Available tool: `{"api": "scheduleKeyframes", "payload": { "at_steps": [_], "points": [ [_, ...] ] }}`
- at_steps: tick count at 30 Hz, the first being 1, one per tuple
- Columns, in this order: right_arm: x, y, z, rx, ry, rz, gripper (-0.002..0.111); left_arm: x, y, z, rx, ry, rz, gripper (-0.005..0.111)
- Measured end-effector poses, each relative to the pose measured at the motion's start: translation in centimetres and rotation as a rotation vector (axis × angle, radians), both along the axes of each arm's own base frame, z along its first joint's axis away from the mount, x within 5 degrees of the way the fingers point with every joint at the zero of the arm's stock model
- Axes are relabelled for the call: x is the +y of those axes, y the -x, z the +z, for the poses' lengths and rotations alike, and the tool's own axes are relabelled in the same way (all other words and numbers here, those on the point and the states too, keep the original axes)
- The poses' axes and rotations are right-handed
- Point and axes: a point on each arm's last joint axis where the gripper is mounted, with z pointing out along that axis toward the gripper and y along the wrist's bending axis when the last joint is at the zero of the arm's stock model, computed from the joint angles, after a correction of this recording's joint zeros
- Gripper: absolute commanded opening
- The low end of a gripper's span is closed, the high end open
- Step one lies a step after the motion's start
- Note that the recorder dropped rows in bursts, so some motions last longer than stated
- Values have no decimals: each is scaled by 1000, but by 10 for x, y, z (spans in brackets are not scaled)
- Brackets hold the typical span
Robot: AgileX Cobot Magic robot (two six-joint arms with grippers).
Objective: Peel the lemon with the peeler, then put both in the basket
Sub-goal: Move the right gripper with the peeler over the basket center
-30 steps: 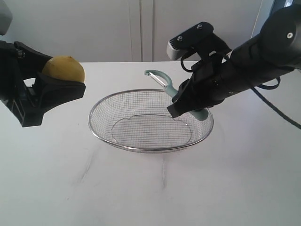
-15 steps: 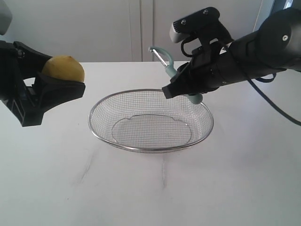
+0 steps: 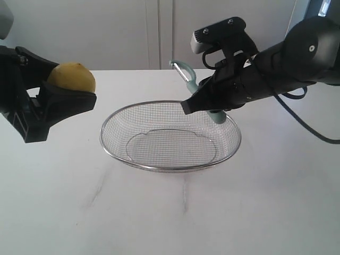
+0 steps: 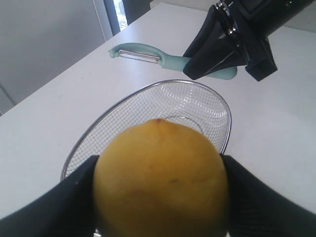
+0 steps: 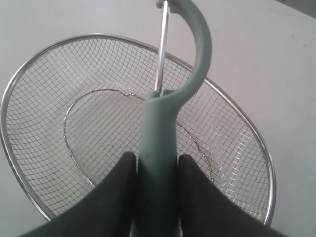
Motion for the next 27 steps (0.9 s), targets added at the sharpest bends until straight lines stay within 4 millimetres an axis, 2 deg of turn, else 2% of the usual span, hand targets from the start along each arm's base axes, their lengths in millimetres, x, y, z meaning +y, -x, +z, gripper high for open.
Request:
{"api": "scheduleKeyframes", "payload": {
  "at_steps": [7, 14, 19, 27],
  "points": [
    [3, -5, -10, 62, -40, -59, 0, 0, 0, 0, 0, 0, 0, 0],
    [14, -24, 5, 60, -58, -46, 0, 0, 0, 0, 0, 0, 0, 0],
    [23, -39, 9, 91, -40, -26, 0, 0, 0, 0, 0, 0, 0, 0],
    [25, -57, -12, 114, 43, -56, 0, 0, 0, 0, -1, 0, 2, 0]
  ]
}}
